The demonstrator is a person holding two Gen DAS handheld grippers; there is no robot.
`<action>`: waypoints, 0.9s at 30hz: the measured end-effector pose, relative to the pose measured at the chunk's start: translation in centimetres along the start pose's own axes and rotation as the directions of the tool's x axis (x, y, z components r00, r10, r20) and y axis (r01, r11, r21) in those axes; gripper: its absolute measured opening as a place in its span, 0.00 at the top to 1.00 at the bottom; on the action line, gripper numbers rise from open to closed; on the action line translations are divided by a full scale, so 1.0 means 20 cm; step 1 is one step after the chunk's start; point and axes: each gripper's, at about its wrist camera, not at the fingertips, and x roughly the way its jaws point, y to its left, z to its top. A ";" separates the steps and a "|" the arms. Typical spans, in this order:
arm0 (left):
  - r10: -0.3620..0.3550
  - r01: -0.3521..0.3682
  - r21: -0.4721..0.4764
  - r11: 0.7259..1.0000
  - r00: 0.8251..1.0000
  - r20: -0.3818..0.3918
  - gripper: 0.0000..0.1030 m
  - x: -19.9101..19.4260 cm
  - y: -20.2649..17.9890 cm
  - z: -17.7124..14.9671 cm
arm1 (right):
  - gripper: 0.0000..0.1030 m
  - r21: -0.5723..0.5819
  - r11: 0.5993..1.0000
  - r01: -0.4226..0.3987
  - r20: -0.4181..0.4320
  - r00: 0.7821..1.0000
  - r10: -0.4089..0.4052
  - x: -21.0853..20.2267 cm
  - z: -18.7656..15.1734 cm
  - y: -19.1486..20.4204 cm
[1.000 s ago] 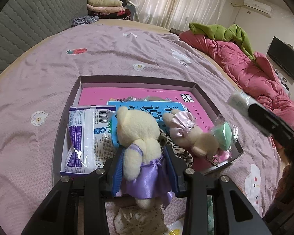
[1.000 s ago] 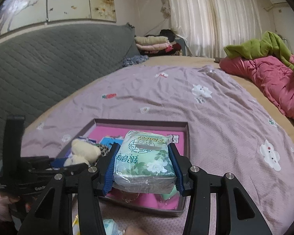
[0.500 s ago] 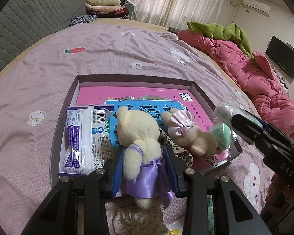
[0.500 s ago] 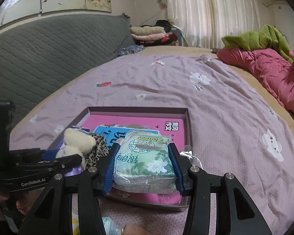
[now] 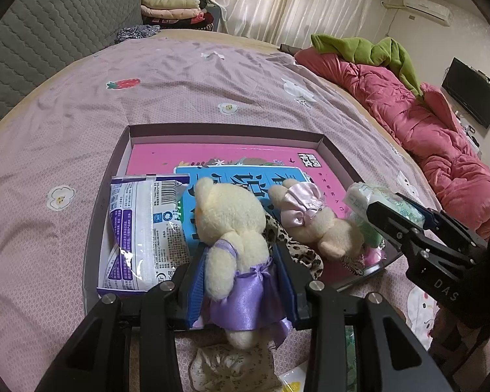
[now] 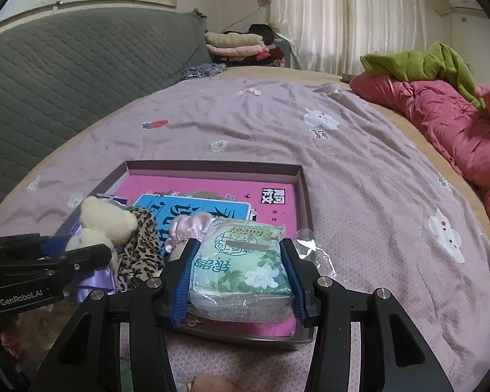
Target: Organize soft objects
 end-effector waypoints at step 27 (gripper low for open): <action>0.013 -0.013 0.017 1.000 1.000 -0.005 0.61 0.01 0.00 0.00 | 0.36 0.041 0.997 -0.073 -0.022 0.997 0.074 0.01 -0.03 0.00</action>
